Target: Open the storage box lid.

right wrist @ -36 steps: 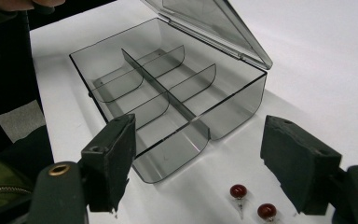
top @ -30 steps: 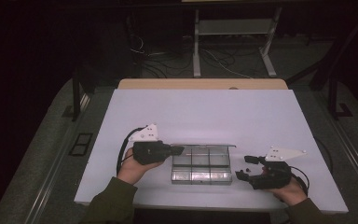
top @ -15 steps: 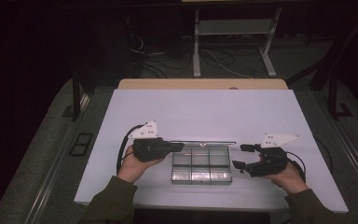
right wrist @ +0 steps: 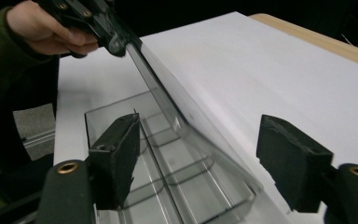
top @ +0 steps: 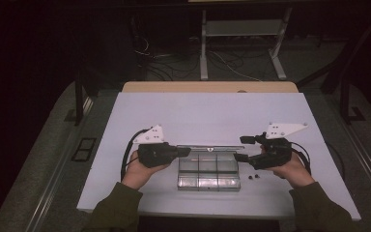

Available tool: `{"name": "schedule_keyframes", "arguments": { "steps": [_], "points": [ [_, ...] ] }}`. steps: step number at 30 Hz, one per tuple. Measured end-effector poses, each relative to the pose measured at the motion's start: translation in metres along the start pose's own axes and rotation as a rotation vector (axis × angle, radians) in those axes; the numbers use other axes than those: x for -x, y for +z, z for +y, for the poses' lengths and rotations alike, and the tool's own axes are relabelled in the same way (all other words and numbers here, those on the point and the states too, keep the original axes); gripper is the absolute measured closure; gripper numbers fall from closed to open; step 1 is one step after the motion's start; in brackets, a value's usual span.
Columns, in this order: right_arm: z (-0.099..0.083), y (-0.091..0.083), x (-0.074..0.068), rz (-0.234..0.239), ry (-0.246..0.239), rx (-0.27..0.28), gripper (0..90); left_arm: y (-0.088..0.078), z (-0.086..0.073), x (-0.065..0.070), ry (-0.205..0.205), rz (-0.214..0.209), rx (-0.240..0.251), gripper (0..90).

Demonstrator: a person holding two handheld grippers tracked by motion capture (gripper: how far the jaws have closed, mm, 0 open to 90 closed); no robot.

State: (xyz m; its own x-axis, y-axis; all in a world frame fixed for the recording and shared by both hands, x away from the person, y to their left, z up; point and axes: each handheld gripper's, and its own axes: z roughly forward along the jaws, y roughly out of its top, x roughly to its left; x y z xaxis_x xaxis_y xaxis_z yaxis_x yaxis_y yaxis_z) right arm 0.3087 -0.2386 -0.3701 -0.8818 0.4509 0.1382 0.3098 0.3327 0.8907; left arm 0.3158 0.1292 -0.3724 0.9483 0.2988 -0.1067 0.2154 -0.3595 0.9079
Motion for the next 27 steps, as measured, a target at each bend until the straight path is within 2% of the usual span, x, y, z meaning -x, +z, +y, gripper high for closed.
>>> {"name": "schedule_keyframes", "arguments": {
  "steps": [4,7,13,18,24,27],
  "points": [
    [0.006,0.004,-0.002,0.023,-0.025,-0.001,42.7,0.001,0.0,0.0,-0.002,0.0,0.004,89.1],
    [0.01,0.006,-0.003,0.023,-0.041,0.008,52.5,0.0,0.0,0.0,-0.004,0.003,0.001,89.1],
    [0.012,0.007,-0.003,0.004,-0.067,0.022,64.9,-0.002,-0.002,0.002,-0.014,0.014,0.0,86.4],
    [0.013,0.005,0.0,0.008,-0.069,0.029,66.9,-0.006,-0.009,0.004,-0.032,0.028,-0.015,79.9],
    [0.017,0.006,0.001,0.004,-0.073,0.026,68.5,-0.012,-0.017,0.005,-0.047,0.039,-0.053,65.2],
    [0.019,0.006,0.004,0.001,-0.075,0.027,69.1,-0.015,-0.02,0.005,-0.046,0.058,-0.053,58.5]
  ]
}}
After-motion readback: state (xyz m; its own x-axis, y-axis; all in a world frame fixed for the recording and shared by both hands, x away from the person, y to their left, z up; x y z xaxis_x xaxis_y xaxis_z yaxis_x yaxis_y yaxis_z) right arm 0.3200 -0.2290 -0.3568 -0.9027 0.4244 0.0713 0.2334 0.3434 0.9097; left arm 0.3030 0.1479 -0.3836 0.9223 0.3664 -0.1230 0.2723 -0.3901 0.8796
